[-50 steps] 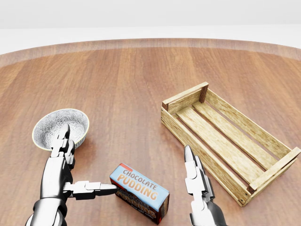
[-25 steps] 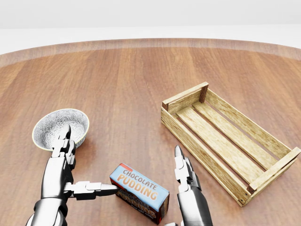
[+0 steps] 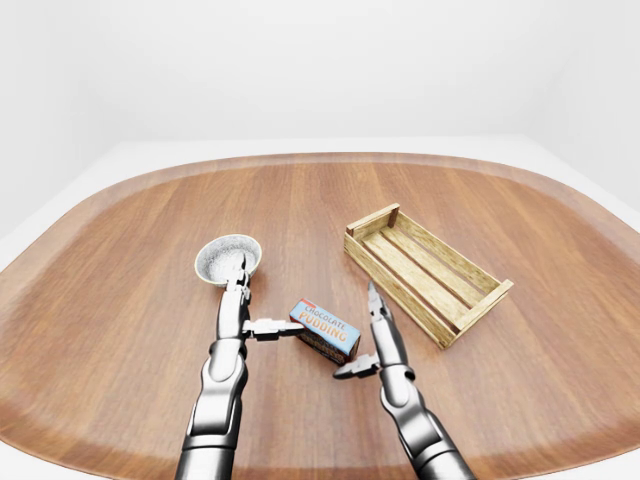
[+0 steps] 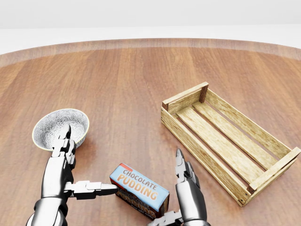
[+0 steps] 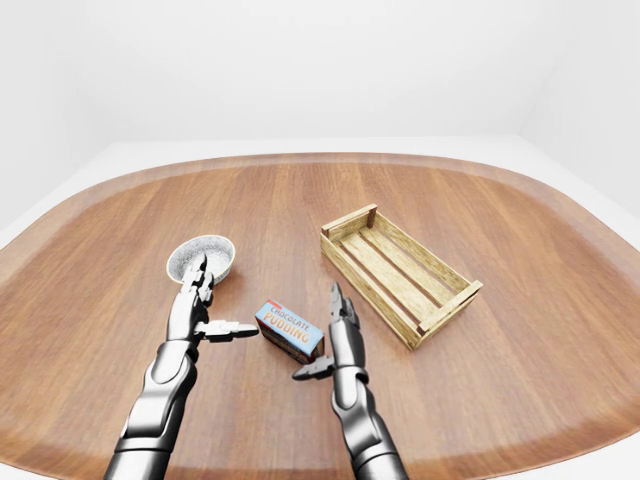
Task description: Pick up the chocolate pudding and put it in the tray.
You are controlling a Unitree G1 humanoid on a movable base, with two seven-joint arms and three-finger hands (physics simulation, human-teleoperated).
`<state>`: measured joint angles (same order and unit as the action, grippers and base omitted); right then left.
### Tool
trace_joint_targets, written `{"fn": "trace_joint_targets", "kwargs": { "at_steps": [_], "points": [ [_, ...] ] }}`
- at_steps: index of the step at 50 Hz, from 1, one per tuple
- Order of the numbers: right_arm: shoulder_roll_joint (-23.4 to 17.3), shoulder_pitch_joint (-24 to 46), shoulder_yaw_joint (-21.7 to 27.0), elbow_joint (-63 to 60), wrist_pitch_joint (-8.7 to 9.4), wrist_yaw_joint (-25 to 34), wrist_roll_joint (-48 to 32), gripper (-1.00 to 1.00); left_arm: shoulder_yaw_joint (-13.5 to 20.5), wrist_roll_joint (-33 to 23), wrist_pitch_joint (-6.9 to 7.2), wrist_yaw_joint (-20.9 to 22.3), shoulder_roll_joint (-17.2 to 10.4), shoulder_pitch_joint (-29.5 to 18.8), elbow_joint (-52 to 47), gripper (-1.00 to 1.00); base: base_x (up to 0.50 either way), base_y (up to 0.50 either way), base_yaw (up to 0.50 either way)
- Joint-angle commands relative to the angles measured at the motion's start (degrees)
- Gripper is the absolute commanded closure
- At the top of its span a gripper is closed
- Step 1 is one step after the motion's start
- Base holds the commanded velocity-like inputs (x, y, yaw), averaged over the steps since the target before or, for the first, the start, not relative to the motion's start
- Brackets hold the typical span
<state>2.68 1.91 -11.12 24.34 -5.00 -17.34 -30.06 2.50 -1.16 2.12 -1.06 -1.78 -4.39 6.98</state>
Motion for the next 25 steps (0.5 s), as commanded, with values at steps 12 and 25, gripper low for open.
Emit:
{"fn": "trace_joint_targets", "kwargs": {
  "at_steps": [12,25],
  "points": [
    [2.56,6.43,0.73,13.56,0.00,-4.83,-4.80,-1.00,0.10,1.06,-1.29,0.86,0.23,0.57,-0.04,-1.00,0.00,0.00,0.00],
    [3.49,11.03,0.82,22.66,0.00,-9.04,-7.41,-1.00,0.06,1.05,-1.05,0.95,0.26,0.68,-0.32,-1.00,0.00,0.00,0.00]
  ]
}}
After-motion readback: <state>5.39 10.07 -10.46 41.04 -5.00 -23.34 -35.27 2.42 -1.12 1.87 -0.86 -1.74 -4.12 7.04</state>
